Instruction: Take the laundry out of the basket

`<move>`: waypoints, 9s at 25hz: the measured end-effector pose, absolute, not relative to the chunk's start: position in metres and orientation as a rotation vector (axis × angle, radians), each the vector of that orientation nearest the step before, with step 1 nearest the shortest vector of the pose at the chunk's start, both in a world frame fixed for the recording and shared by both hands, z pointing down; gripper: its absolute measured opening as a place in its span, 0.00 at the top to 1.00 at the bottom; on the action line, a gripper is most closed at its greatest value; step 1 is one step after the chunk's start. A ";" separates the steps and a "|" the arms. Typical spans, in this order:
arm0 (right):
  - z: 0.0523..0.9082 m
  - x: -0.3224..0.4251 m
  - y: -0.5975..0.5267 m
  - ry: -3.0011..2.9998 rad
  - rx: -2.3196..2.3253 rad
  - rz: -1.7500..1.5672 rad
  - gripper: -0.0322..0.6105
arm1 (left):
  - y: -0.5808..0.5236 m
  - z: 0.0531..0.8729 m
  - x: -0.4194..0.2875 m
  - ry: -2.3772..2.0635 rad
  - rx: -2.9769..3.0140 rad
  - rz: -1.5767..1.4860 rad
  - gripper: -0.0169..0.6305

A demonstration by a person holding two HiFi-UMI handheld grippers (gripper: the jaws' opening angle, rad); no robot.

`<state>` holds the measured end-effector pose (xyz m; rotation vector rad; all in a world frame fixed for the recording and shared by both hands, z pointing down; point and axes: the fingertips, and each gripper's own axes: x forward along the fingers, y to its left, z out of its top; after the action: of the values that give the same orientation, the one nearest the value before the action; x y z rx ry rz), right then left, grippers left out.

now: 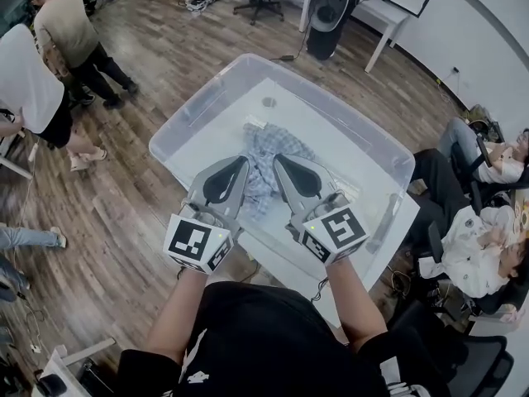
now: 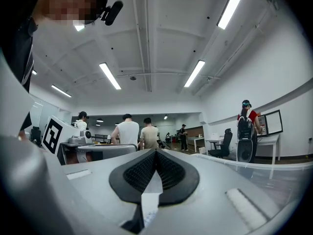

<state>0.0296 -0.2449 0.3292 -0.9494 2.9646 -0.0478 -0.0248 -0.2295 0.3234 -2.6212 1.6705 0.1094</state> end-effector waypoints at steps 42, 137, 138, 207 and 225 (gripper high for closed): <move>0.587 -0.029 -0.321 3.642 -1.057 -0.529 0.57 | -0.333 0.330 -0.128 1.534 -2.763 0.196 0.96; 0.592 0.006 -0.423 3.750 -1.276 -0.343 0.68 | -0.377 0.353 -0.120 1.415 -2.905 0.142 0.96; 0.580 0.006 -0.420 3.723 -1.278 -0.332 0.68 | -0.375 0.352 -0.116 1.407 -2.910 0.149 0.96; 0.339 0.052 -0.219 2.989 -1.105 -0.138 0.67 | -0.226 0.316 -0.012 1.509 -2.788 0.193 0.96; 0.335 -0.009 -0.144 2.955 -1.206 -0.089 0.67 | -0.157 0.314 -0.072 1.419 -2.826 0.277 0.96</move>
<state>-0.0088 -0.1444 0.3348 -1.2062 2.9550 -0.0891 -0.0720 -0.1570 0.3144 -2.8261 1.4193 0.2765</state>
